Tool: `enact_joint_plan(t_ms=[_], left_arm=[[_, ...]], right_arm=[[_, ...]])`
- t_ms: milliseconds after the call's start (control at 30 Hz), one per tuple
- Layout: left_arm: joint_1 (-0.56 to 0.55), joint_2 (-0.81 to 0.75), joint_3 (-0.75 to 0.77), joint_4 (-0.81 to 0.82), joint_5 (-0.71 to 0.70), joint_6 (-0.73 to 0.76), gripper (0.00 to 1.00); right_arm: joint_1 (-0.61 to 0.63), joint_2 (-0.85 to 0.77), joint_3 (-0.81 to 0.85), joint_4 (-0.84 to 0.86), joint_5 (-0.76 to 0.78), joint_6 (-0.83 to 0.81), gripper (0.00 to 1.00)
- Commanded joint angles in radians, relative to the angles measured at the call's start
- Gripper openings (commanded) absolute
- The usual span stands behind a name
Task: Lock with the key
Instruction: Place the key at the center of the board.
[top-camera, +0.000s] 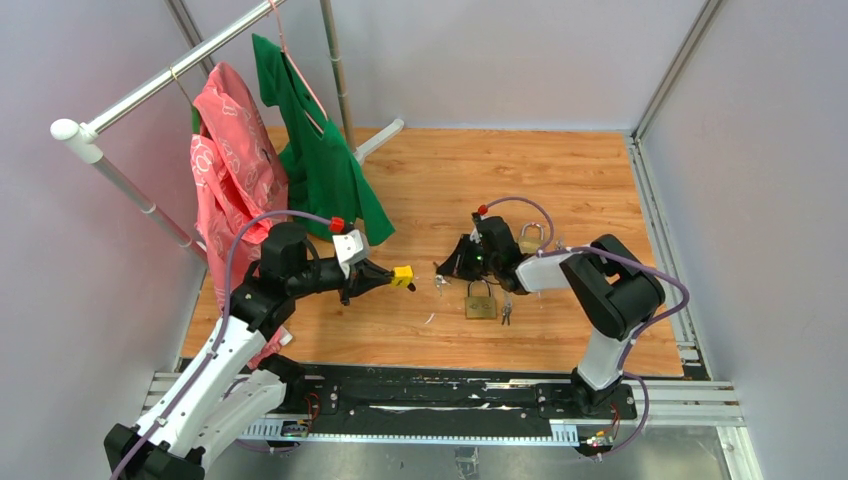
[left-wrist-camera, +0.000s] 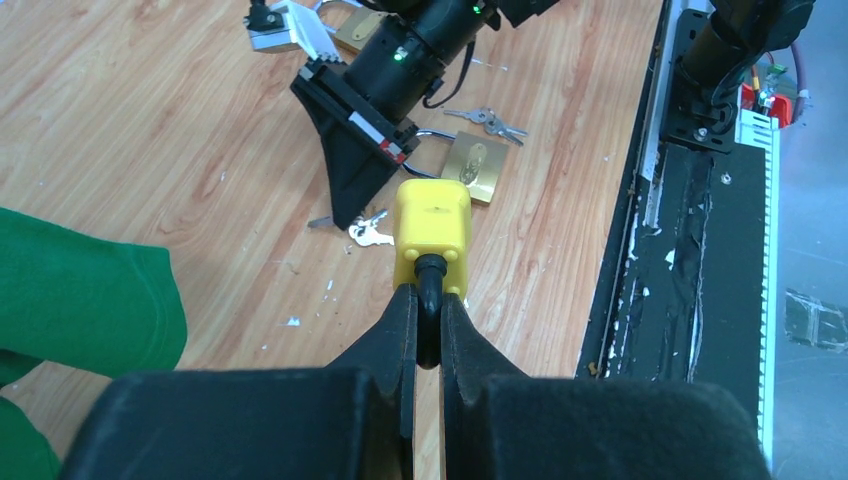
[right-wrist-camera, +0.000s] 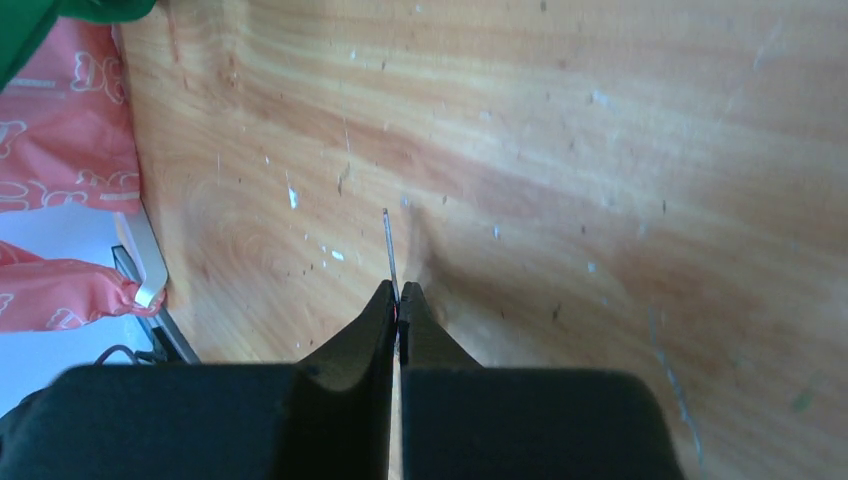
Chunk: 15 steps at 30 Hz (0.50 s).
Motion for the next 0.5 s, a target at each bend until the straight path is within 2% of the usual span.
enact_joint_plan(t_ms=[0,133,267,300,333,400,467], left_arm=[[0.005,-0.007,0.002,0.073,0.007,-0.011,0.00],[0.005,-0.010,0.009,0.064,0.005,-0.007,0.00],[0.005,-0.011,0.011,0.047,0.007,0.005,0.00],[0.005,-0.014,0.012,0.043,0.008,0.006,0.00],[0.005,-0.014,0.014,0.039,0.009,0.010,0.00],[0.005,-0.017,0.020,0.024,0.008,0.027,0.00],[0.004,-0.019,0.029,-0.002,0.012,0.066,0.00]], right_arm=[[-0.023,0.057,0.067,-0.075,0.087,-0.060,0.00],[-0.044,0.075,0.070,-0.096,0.088,-0.053,0.12],[-0.056,0.051,0.084,-0.151,0.072,-0.079,0.42],[-0.061,0.037,0.093,-0.167,0.070,-0.093,0.45],[-0.067,0.018,0.099,-0.200,0.066,-0.107,0.55],[-0.076,-0.038,0.114,-0.247,0.067,-0.155,0.65],[-0.078,-0.111,0.148,-0.349,0.094,-0.240,0.69]])
